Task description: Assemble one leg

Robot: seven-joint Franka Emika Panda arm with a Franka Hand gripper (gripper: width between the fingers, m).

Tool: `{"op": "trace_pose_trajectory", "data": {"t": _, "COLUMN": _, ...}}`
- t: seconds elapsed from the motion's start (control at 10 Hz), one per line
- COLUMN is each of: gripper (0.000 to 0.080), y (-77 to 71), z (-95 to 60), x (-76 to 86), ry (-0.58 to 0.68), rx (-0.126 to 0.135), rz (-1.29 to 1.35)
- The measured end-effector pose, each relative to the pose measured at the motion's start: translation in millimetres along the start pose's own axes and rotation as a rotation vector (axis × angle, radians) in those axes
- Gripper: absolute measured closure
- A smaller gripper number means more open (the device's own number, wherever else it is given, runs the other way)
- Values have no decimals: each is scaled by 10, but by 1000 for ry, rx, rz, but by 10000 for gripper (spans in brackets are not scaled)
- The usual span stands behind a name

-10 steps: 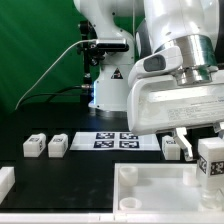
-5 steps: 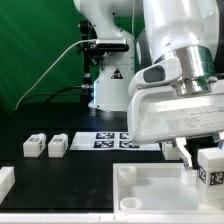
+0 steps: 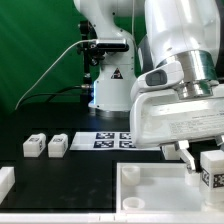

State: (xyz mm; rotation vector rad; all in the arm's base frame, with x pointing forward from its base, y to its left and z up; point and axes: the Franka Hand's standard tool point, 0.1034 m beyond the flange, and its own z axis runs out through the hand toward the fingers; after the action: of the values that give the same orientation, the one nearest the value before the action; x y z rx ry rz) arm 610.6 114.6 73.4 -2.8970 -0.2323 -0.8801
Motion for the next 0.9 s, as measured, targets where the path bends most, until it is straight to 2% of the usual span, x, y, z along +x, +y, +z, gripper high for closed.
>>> {"op": "trace_pose_trajectory", "data": {"t": 0.3, "gripper": 504, "y": 5, "z": 2, "x": -1, "ry": -5, "rx": -1, "rz": 8}}
{"op": "trace_pose_trajectory", "data": {"t": 0.4, "gripper": 330, "y": 6, "z": 3, "x": -3, "ry": -5, "rx": -2, "rz": 8}}
{"op": "trace_pose_trajectory", "data": {"t": 0.5, "gripper": 330, "y": 6, "z": 4, "x": -4, "ry": -5, "rx": -1, "rz": 8}}
{"op": "trace_pose_trajectory", "data": {"t": 0.6, "gripper": 192, "y": 6, "z": 5, "x": -6, "ry": -6, "rx": -1, "rz": 8}}
{"op": "trace_pose_trajectory", "data": {"t": 0.7, "gripper": 163, "y": 6, "z": 5, "x": -7, "ry": -6, "rx": -1, "rz": 8}}
{"op": "trace_pose_trajectory", "data": {"t": 0.9, "gripper": 152, "y": 7, "z": 7, "x": -10, "ry": -6, "rx": -1, "rz": 8}}
